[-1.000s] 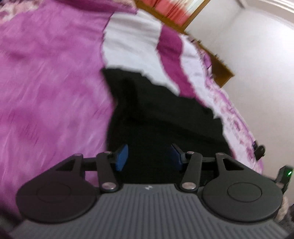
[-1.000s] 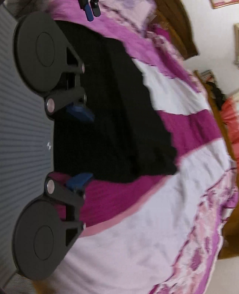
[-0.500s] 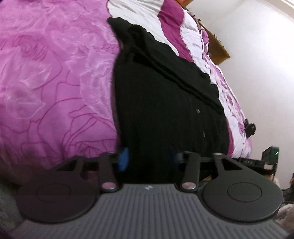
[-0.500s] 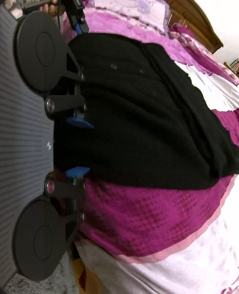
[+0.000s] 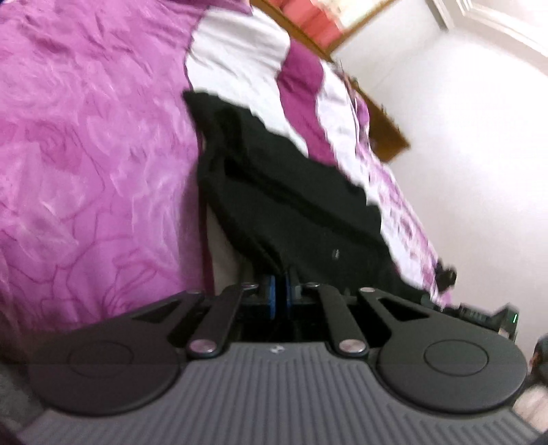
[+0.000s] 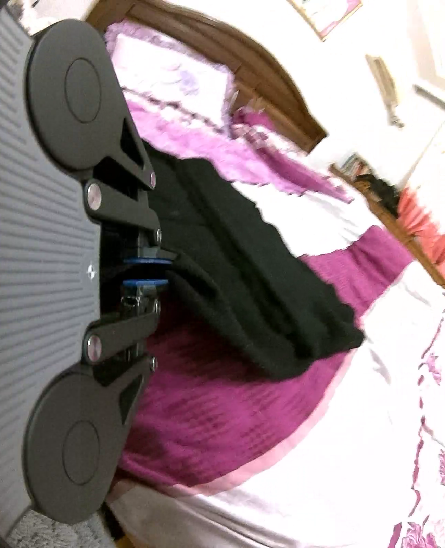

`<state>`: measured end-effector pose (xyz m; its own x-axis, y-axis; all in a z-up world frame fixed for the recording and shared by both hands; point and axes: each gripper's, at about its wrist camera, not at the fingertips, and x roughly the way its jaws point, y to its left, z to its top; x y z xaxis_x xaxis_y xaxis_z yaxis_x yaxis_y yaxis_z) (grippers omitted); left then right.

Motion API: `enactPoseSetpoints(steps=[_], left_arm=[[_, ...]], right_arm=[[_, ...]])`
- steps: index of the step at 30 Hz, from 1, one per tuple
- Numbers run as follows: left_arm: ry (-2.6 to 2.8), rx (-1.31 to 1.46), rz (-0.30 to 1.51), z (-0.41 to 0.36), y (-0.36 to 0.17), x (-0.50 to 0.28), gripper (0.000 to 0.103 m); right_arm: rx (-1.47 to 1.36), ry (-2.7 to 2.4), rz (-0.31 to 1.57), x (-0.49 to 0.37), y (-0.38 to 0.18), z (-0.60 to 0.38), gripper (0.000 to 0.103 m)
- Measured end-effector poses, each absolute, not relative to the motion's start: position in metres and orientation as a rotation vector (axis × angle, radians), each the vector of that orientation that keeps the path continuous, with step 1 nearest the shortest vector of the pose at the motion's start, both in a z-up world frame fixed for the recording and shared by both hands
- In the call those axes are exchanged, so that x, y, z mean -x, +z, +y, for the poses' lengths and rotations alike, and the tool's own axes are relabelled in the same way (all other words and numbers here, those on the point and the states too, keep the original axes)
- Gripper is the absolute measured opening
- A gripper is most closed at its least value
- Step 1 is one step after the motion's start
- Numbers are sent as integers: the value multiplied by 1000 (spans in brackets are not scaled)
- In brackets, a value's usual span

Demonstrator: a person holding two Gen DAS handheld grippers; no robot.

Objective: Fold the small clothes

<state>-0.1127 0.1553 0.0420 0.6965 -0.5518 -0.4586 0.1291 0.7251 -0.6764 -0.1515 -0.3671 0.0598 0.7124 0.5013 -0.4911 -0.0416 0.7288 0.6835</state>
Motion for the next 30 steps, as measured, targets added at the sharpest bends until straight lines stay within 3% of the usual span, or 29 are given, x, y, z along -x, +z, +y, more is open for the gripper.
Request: enactPoseSetpoints(steps=[8,19,30], left_arm=[[-398,751,568,166,83,104,6],[-369,671,473,170,116,47,6],[-327,617,482,172,113,-37,6]], right_arm=[[-833,341,585,143,69,-389,8],[-716,382,459,95,117,-390,8],[-597,339,468,-27,133,-371,8]])
